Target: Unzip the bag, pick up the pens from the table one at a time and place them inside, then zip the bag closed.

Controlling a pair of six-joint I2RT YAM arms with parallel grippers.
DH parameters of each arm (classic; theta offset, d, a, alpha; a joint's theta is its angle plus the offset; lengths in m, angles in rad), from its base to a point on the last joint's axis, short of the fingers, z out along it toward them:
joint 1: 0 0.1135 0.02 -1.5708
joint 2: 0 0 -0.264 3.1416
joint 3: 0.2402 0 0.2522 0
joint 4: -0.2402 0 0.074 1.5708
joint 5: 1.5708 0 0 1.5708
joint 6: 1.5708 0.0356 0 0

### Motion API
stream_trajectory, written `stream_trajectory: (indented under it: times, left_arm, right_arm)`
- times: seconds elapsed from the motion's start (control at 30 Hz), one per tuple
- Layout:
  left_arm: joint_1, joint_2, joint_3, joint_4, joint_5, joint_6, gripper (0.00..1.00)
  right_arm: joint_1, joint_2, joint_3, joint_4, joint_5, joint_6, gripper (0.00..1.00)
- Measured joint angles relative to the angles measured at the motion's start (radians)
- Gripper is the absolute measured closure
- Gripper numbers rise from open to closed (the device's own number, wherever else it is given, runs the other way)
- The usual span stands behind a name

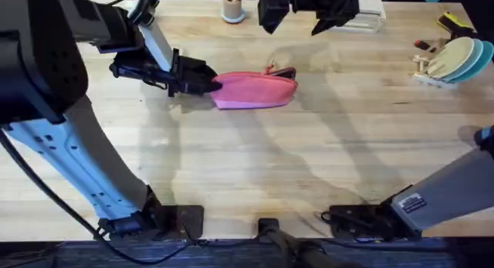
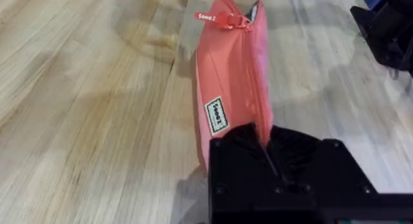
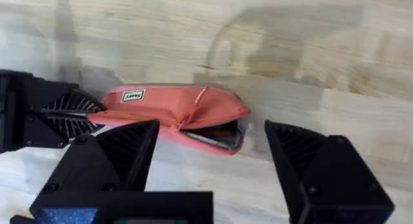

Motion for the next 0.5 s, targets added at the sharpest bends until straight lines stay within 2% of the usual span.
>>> stream_trajectory:
  times: [0.5]
  left_arm:
    - [0.0,0.0,0.0,0.0,0.0,0.0,0.959]
  right_arm:
    - [0.022,0.0,0.0,0.0,0.0,0.0,0.005]
